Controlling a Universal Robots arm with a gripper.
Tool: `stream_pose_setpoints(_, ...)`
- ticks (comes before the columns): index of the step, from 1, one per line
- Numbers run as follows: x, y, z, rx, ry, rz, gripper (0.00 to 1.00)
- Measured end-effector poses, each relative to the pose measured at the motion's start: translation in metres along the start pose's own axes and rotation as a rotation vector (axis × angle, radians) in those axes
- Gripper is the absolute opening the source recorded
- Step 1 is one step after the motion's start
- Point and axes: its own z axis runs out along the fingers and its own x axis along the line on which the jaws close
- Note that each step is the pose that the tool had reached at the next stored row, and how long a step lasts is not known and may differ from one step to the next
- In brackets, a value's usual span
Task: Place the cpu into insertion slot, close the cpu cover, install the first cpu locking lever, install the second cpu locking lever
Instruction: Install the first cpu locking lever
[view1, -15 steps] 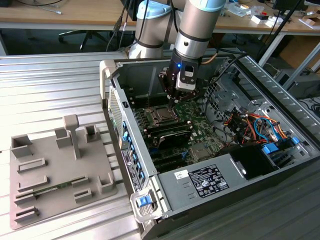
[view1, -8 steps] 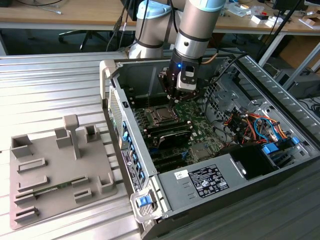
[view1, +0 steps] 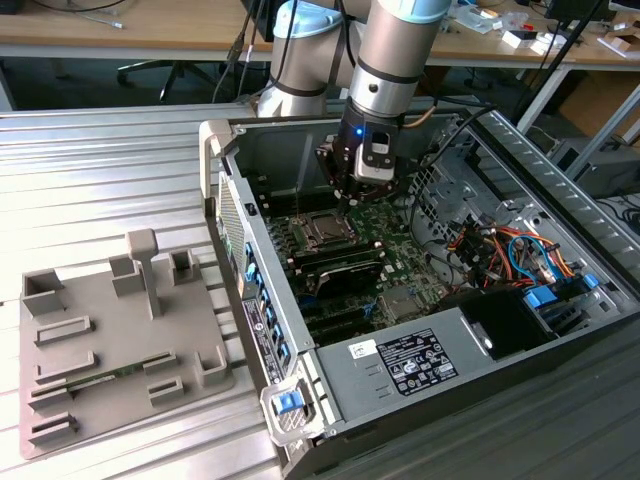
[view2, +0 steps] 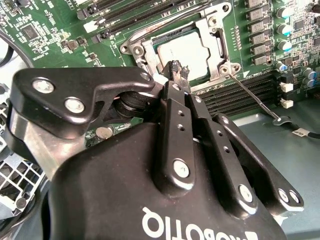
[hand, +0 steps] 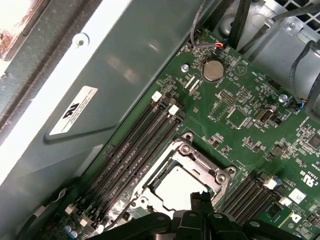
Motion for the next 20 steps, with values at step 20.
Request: stream_pose_setpoints(20,0.0,0.0,0.0,-0.0261,0.0266,-0.071,0.11)
